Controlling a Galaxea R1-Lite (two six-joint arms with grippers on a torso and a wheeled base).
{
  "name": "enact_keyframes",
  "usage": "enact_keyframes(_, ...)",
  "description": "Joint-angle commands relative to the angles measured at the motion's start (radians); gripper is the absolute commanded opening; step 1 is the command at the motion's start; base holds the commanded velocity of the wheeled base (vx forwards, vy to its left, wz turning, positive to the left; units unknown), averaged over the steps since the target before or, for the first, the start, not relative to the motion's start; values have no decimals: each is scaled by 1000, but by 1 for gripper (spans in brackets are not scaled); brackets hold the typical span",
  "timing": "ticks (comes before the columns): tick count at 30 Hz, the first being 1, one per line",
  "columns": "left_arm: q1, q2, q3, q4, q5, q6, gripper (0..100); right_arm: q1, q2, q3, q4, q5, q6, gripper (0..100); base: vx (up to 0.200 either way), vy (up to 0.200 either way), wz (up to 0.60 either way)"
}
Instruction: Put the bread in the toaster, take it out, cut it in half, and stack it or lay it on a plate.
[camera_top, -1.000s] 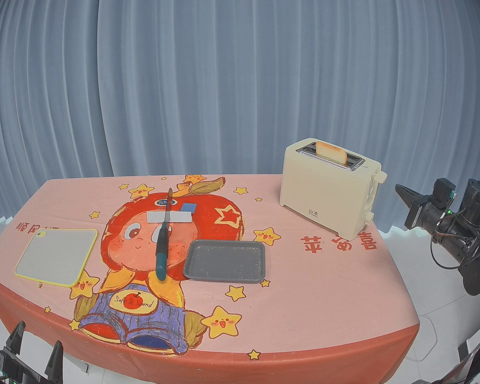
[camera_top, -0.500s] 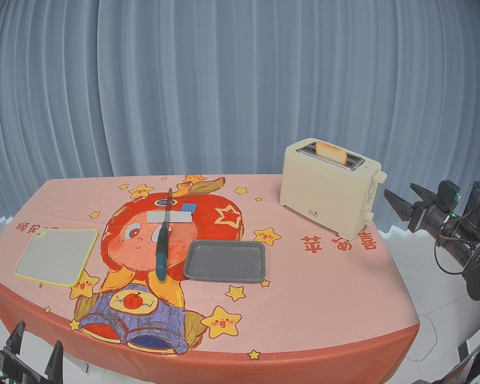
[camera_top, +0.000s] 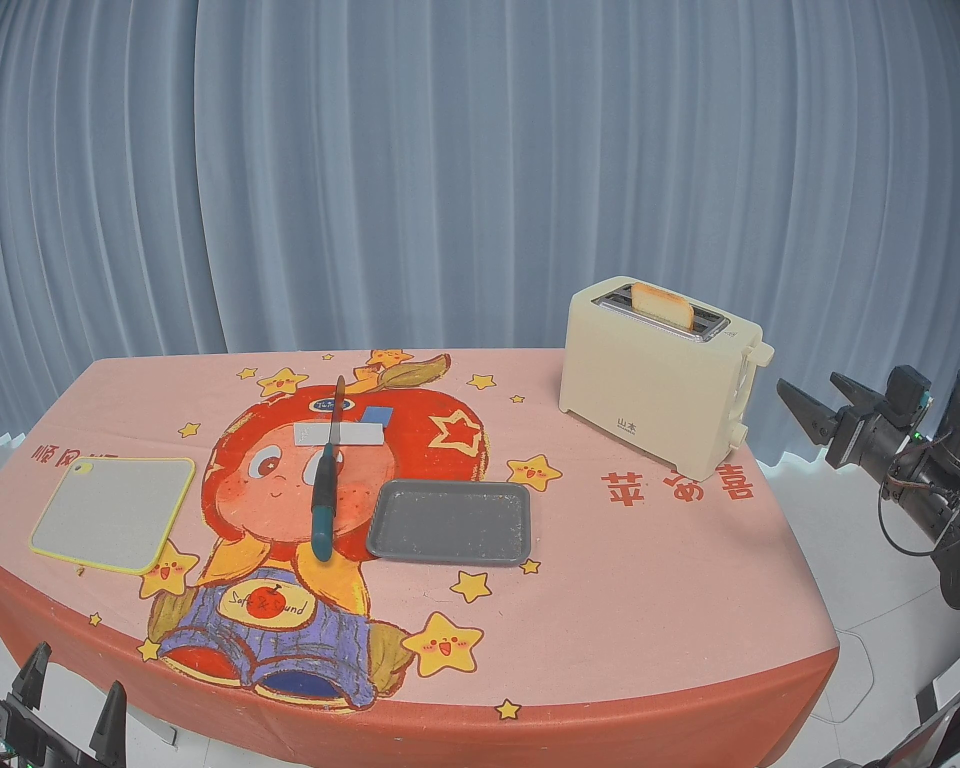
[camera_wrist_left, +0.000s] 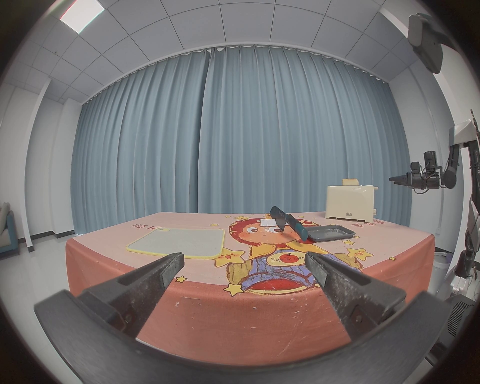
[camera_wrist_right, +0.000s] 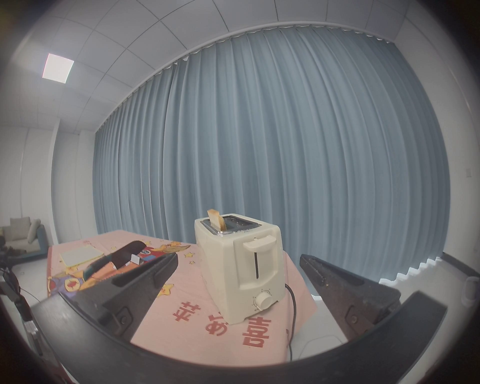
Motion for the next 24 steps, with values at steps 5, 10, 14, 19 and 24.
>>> enact_keyframes(5,0,0,18,0,0,0,100,30,-87,-3,0,2,122,100,0,0,0)
enact_keyframes(10,0,0,18,-1,0,0,100,27,-96,-3,-2,3,200,100,0,0,0)
enact_keyframes(14,0,2,18,0,0,0,100,26,-84,-17,-20,-4,209,100,0,0,0)
enact_keyframes(19,0,2,18,0,0,0,100,1,-40,-42,-97,-9,203,100,0,0,0)
enact_keyframes(24,0,0,18,0,0,0,100,-59,43,-120,-92,6,85,100,0,0,0)
